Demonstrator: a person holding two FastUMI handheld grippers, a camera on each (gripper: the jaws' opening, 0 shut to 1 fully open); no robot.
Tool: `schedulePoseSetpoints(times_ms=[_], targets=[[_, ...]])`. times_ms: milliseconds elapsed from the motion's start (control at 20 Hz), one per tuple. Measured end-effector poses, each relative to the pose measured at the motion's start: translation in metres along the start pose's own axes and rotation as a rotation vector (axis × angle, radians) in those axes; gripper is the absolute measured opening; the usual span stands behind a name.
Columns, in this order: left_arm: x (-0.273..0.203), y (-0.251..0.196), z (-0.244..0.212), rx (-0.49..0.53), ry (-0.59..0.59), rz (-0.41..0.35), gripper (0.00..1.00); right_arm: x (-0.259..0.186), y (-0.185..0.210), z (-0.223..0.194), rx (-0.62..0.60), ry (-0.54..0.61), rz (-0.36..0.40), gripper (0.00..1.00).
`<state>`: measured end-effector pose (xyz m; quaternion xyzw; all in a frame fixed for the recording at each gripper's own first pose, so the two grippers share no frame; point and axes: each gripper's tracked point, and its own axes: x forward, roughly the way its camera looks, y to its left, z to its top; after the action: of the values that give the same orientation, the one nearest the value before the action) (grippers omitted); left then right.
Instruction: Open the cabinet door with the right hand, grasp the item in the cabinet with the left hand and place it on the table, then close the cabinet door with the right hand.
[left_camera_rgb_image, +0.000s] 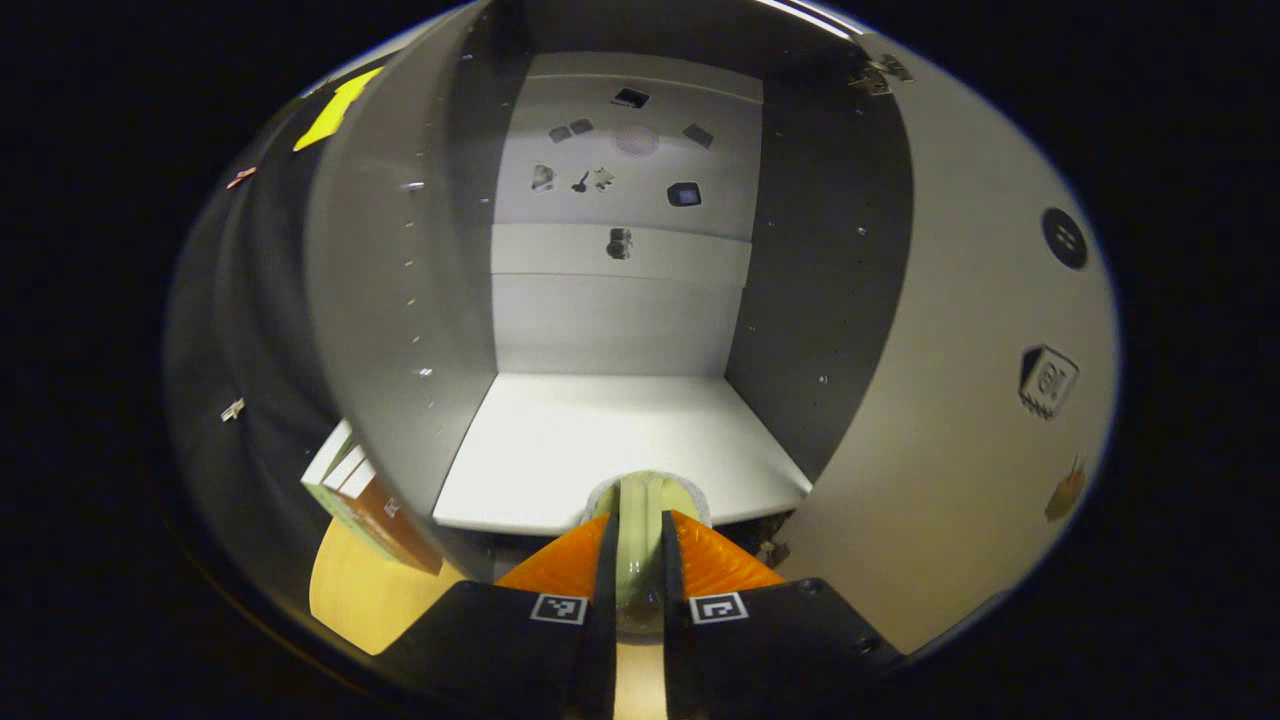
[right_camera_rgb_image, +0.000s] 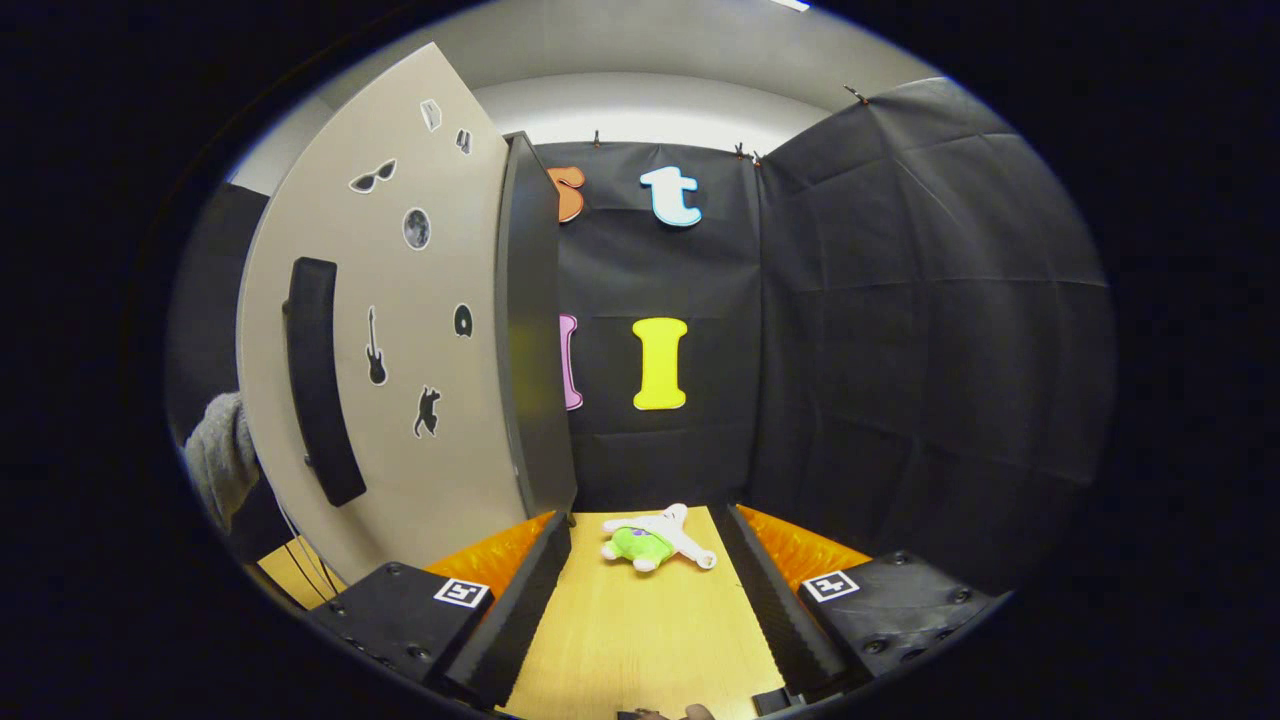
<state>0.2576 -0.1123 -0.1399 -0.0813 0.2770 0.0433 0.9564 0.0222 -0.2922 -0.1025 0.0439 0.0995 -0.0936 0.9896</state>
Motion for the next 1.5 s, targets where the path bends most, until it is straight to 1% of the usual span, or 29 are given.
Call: schedulePoseSetpoints(times_ms=[50,150,250,400,600,650,700,800,850,900,1050,1150,1200,1250,1300,1400,1450,1500], targets=[[-0.011,-0.001,-0.022,-0.021,0.03,0.006,0.23,-0.001,0.003,-0.003,0.002,0.007,0.012,0.98],[-0.023,-0.001,-0.064,-0.08,0.072,0.01,0.23,0.0,0.007,-0.009,-0.002,0.026,0.037,0.98],[-0.022,-0.001,-0.1,-0.119,0.13,0.015,0.23,-0.001,0.012,-0.018,0.003,0.051,0.06,0.97],[-0.024,-0.002,-0.16,-0.143,0.207,0.026,0.23,-0.001,0.021,-0.023,-0.001,0.062,0.089,0.98],[-0.004,-0.006,-0.228,-0.181,0.269,0.04,0.23,0.002,0.029,-0.028,-0.021,0.073,0.107,0.98],[0.0,-0.008,-0.24,-0.182,0.276,0.039,0.25,0.002,0.03,-0.027,-0.024,0.072,0.109,0.98],[0.003,-0.008,-0.253,-0.182,0.281,0.039,0.23,0.002,0.031,-0.028,-0.027,0.075,0.114,0.98],[0.009,-0.02,-0.294,-0.204,0.301,0.016,0.25,0.004,0.032,-0.03,-0.03,0.084,0.118,0.98],[0.01,-0.029,-0.317,-0.217,0.313,-0.001,0.23,0.003,0.033,-0.031,-0.032,0.091,0.119,0.98],[0.011,-0.031,-0.327,-0.215,0.305,-0.008,0.24,0.003,0.034,-0.032,-0.034,0.094,0.12,0.98],[0.01,-0.024,-0.352,-0.143,0.279,0.041,0.24,0.002,0.037,-0.032,-0.039,0.092,0.126,0.98],[0.009,-0.022,-0.367,-0.111,0.272,0.051,0.25,0.0,0.041,-0.033,-0.041,0.097,0.134,0.98],[0.008,-0.021,-0.374,-0.108,0.269,0.057,0.27,0.0,0.041,-0.034,-0.048,0.098,0.134,0.98],[0.006,-0.021,-0.381,-0.115,0.272,0.061,0.26,-0.002,0.042,-0.034,-0.053,0.098,0.135,0.98],[0.004,-0.021,-0.385,-0.125,0.273,0.063,0.29,-0.004,0.044,-0.034,-0.056,0.097,0.137,0.98],[0.0,-0.02,-0.386,-0.122,0.271,0.075,0.29,-0.008,0.046,-0.032,-0.055,0.094,0.143,0.98],[0.001,-0.015,-0.386,-0.103,0.267,0.088,0.33,-0.01,0.046,-0.031,-0.054,0.091,0.143,0.98],[0.0,-0.011,-0.382,-0.089,0.257,0.096,0.5,-0.012,0.047,-0.03,-0.052,0.09,0.146,0.98]])
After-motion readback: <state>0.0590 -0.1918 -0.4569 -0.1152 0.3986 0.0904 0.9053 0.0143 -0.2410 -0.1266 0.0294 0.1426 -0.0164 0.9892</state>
